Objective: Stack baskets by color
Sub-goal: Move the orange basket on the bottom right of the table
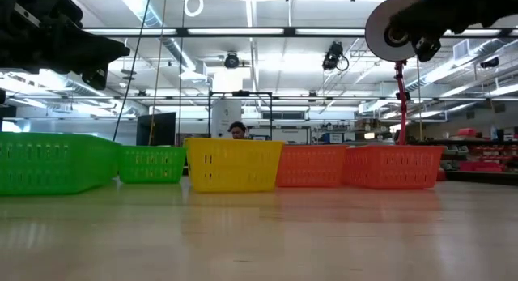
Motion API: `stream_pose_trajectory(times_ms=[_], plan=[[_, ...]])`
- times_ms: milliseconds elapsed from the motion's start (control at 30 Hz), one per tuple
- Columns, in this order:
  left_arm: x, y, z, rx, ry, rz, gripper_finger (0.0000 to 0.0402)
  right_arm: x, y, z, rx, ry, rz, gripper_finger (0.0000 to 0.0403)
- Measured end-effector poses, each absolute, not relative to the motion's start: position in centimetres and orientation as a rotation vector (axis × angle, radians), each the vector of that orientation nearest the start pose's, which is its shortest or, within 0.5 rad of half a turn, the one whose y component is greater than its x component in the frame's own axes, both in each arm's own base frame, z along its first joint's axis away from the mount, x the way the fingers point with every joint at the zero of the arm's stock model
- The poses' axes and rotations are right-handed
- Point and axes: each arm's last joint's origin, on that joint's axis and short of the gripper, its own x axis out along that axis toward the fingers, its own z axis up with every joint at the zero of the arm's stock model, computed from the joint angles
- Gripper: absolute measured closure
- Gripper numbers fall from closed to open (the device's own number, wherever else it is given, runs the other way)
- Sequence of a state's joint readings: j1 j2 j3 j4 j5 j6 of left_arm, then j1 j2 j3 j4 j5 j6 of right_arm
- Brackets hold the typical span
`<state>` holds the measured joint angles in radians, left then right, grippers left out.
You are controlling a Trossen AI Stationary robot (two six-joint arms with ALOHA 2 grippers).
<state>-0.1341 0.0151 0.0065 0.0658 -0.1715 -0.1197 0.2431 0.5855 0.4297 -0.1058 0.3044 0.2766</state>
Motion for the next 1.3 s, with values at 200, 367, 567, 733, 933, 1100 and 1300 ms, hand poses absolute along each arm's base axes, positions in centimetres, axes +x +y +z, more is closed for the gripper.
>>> stream_pose_trajectory(times_ms=[200,367,567,733,933,1100,1300], plan=[[9.7,-0.8,17.1,-0.128,-0.059,0.034,0.0363,16.6,3.3,26.2,0.141,0.561,-0.183,0.0347],[9.7,-0.8,17.1,-0.129,-0.059,0.034,0.0365,18.2,3.8,26.5,0.086,0.814,-0.2,0.0302],[9.7,-0.8,17.1,-0.128,-0.059,0.034,0.0371,20.5,4.6,24.1,0.016,1.065,-0.142,0.0251],[9.7,-0.8,17.1,-0.129,-0.059,0.034,0.0368,22.3,4.8,21.3,-0.069,1.2,-0.122,0.0232],[9.7,-0.8,17.1,-0.129,-0.059,0.034,0.0363,23.7,4.2,18.6,-0.145,1.328,-0.091,0.0236],[9.7,-0.8,17.1,-0.128,-0.059,0.034,0.0368,24.8,3.7,17.1,-0.158,1.356,-0.077,0.025],[9.7,-0.8,17.1,-0.128,-0.059,0.034,0.0371,25.9,3.4,16.0,-0.128,1.348,-0.032,0.0325]])
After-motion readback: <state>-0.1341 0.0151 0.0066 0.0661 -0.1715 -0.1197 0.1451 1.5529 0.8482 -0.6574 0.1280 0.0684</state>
